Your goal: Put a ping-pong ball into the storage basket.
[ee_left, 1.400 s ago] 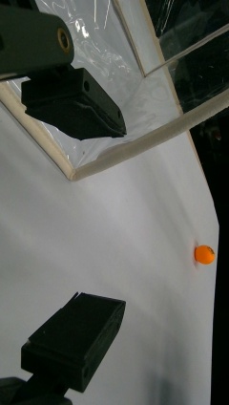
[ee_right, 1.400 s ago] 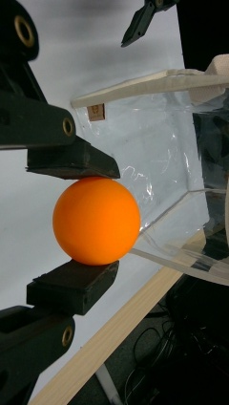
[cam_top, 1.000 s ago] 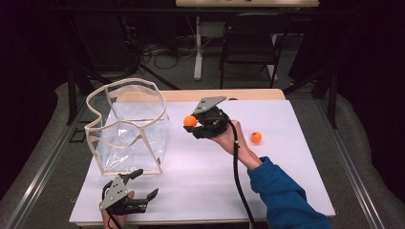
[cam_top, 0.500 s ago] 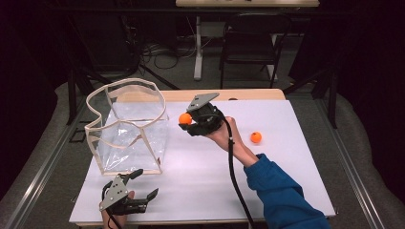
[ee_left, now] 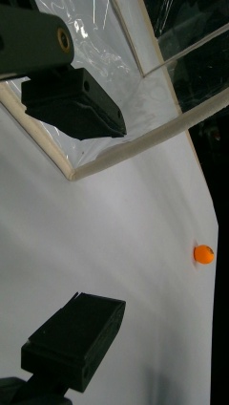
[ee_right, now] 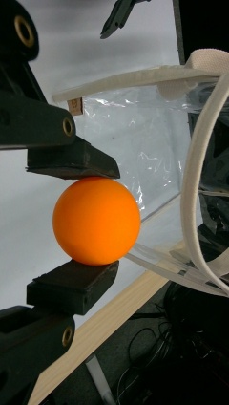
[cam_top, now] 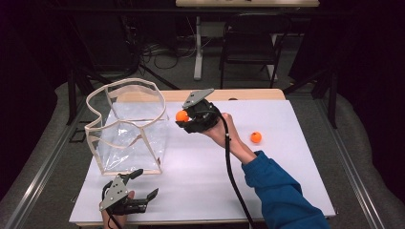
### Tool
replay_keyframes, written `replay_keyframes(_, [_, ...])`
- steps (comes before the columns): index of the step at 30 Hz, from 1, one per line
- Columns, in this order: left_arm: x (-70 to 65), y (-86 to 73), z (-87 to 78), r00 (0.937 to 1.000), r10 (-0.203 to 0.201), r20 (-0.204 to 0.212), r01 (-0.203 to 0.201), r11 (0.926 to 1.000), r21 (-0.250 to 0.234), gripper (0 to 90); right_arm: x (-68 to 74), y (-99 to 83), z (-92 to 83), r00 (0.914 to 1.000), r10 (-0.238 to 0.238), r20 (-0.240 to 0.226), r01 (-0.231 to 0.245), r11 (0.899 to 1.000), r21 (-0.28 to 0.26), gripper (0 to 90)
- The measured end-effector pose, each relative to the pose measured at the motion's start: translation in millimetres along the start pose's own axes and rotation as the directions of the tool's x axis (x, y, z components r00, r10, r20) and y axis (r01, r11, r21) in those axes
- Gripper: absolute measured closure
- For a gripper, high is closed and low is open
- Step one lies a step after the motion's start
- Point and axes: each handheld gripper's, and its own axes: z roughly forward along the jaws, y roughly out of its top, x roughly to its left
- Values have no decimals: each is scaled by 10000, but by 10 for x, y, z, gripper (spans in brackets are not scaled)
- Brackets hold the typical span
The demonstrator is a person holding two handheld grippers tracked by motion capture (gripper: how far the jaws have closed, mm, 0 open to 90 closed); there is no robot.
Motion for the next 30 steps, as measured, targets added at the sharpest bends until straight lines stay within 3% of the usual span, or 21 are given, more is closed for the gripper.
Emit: replay_keyframes(30, [5,-3,-2,10000,-27,46,27,10000,2,158,-23,255,11,9997,-207,-153,207,9998,-37,507])
